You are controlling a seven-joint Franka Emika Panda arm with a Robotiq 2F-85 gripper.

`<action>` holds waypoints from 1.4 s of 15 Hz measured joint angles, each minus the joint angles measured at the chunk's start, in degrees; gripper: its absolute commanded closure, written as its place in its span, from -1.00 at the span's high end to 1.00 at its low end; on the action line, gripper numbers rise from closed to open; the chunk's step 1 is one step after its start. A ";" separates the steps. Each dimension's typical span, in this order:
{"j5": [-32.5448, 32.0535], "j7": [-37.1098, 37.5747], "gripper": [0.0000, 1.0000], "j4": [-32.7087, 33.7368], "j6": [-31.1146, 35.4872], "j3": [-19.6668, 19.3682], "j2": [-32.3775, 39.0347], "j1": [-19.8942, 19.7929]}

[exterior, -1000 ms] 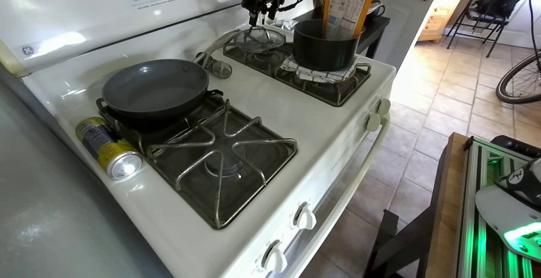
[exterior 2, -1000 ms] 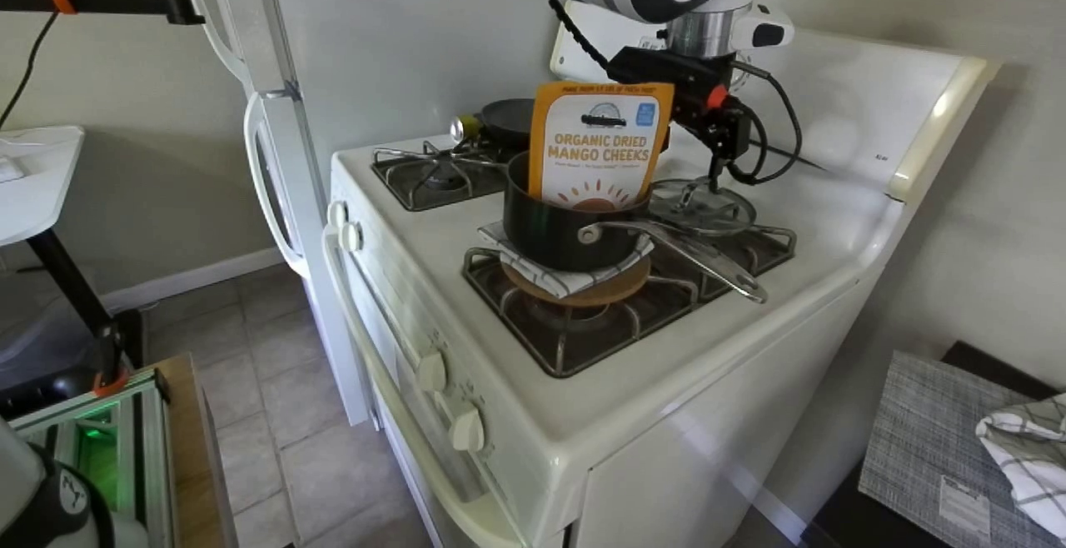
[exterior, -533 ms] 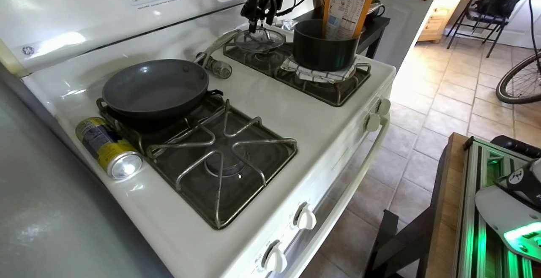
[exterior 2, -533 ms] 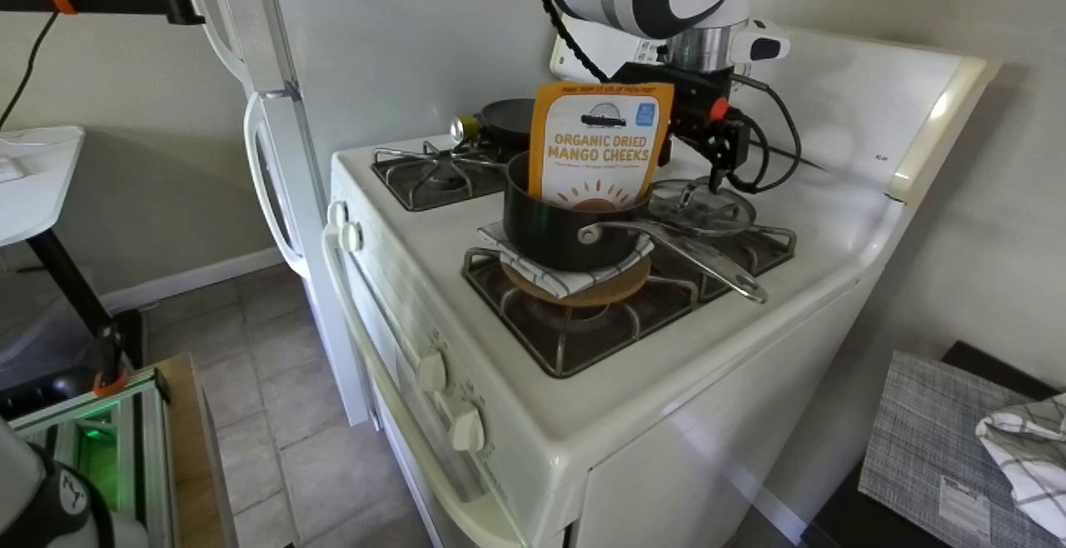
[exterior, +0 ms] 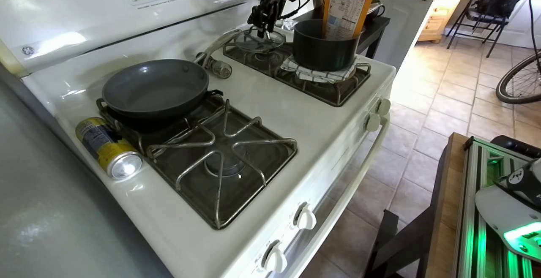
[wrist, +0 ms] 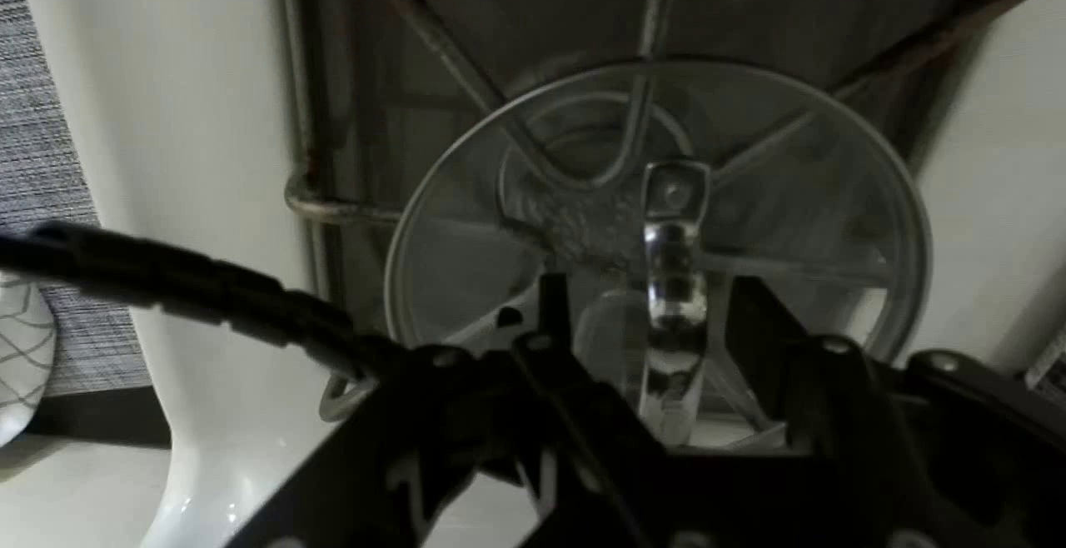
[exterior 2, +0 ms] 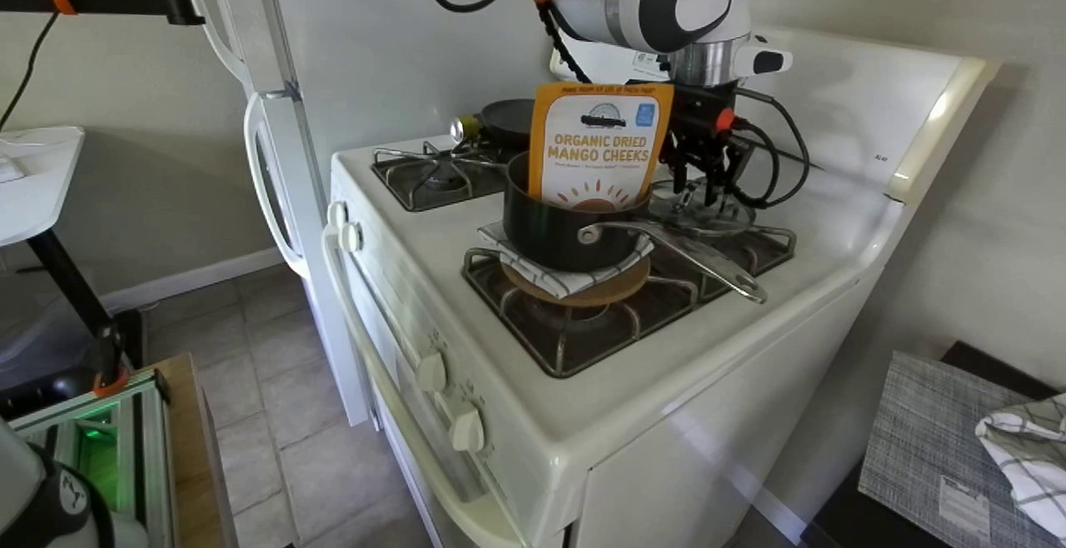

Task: Pick up the clear pot lid and put it in the gray pan

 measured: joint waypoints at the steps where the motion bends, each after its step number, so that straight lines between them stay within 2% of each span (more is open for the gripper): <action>1: 0.00 0.19 -0.60 -0.02 -0.05 0.06 0.00 0.13; 3: -0.01 0.32 -0.65 -0.05 -0.07 0.15 0.00 0.59; 4: -0.05 0.37 -0.57 -0.07 -0.10 0.15 -0.01 0.83; 6: -0.12 0.47 -0.55 -0.09 -0.12 0.15 -0.01 1.21; 9: -0.39 0.64 -0.22 -0.20 -0.34 0.09 -0.01 1.31; 10: -0.66 0.65 -0.20 -0.21 -0.80 -0.02 -0.02 1.31; 11: -0.92 0.68 -0.58 -0.21 -1.45 -0.15 -0.03 1.30; 12: -1.15 0.71 -0.74 -0.21 -2.09 -0.29 -0.06 1.29; 13: -1.25 0.72 -0.78 -0.21 -2.45 -0.41 -0.07 1.28; 15: -1.30 0.81 -1.00 -0.20 -2.66 -0.50 -0.09 1.28; 17: -1.13 1.14 -0.93 -0.14 -2.66 -0.41 -0.13 1.28; 21: -1.09 1.42 -0.93 -0.17 -2.66 0.09 -0.12 1.30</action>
